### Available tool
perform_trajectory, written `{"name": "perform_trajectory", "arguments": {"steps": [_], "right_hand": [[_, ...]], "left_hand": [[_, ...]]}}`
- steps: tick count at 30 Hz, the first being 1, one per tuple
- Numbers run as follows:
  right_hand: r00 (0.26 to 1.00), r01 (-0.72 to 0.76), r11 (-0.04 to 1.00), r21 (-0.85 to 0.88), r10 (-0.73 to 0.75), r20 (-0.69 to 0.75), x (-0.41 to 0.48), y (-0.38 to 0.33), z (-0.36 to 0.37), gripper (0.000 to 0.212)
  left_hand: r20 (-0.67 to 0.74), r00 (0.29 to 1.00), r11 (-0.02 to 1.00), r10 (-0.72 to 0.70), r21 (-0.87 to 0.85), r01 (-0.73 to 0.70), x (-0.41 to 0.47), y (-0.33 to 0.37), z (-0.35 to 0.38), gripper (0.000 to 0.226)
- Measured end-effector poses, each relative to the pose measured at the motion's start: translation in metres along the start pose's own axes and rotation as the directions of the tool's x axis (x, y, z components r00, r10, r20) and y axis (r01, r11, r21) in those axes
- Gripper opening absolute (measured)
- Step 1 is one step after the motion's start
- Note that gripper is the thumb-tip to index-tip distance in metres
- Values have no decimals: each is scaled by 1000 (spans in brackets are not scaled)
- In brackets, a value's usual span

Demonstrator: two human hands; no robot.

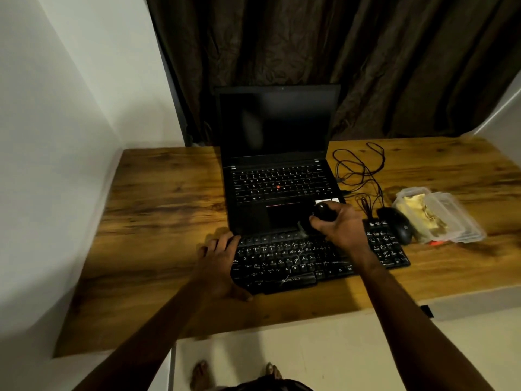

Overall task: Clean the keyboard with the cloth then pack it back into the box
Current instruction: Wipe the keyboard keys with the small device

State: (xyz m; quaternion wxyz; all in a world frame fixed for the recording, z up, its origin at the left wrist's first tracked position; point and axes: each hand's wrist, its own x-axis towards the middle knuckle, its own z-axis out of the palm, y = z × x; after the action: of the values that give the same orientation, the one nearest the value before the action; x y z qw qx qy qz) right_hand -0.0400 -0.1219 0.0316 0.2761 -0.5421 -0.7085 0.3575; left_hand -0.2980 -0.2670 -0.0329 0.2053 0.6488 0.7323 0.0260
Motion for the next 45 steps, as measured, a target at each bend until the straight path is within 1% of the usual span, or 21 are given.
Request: {"name": "perform_trajectory", "arguments": {"steps": [3, 7, 12, 14, 16, 20, 24, 26, 28, 31, 32, 36, 39, 42, 45], "right_hand": [[998, -39, 997, -73, 35, -52, 5, 16, -17, 19], [998, -21, 994, -109, 14, -66, 5, 15, -21, 16], [999, 5, 1000, 22, -6, 36, -4, -2, 0, 14], [1000, -12, 997, 83, 9, 29, -5, 0, 1, 12], [1000, -20, 995, 98, 20, 1, -5, 6, -5, 10], [997, -18, 999, 50, 22, -71, -3, 15, -25, 10], [996, 1, 999, -34, -4, -91, -2, 17, -37, 21], [996, 19, 996, -82, -26, -90, 0, 18, -35, 14], [998, 34, 997, -72, -38, -59, 1, 15, -25, 14], [998, 48, 999, 17, -49, 48, -3, 7, -9, 18], [998, 42, 999, 30, -43, 47, -3, 7, -8, 18], [999, -7, 1000, 3, 7, -51, 0, 20, -31, 15], [992, 16, 998, -61, -23, -127, 0, 26, -50, 13], [991, 22, 996, -87, -33, -131, -1, 26, -53, 15], [996, 31, 997, -65, -36, -78, -2, 23, -39, 13]], "left_hand": [[-3, 1000, 1000, 4, -2, -4, -2, 1, -2, 156], [1, 1000, 1000, 3, -15, -3, -3, 1, -3, 154], [11, 1000, 1000, -9, -16, 9, -3, 4, -3, 154], [6, 1000, 1000, -9, -25, 9, -3, 3, -3, 154], [6, 1000, 1000, -15, -21, 16, -2, 3, -3, 153], [6, 1000, 1000, -15, -15, 15, 0, 4, -1, 152], [7, 1000, 1000, -14, -17, 15, 0, 2, 0, 153], [4, 1000, 1000, -11, -23, 11, -1, 1, 0, 153], [3, 1000, 999, -11, -31, 11, -1, 0, 1, 153], [10, 1000, 999, -14, -37, 15, -2, 1, 1, 154], [11, 1000, 999, -16, -36, 16, -2, 1, 0, 154], [1, 1000, 999, -5, -41, 5, -2, 3, -2, 152], [2, 1000, 999, -4, -39, 4, -3, 3, -2, 150], [3, 1000, 999, -9, -31, 9, -2, 3, -2, 151], [-5, 1000, 999, -15, -29, 15, -2, 4, -1, 151]]}}
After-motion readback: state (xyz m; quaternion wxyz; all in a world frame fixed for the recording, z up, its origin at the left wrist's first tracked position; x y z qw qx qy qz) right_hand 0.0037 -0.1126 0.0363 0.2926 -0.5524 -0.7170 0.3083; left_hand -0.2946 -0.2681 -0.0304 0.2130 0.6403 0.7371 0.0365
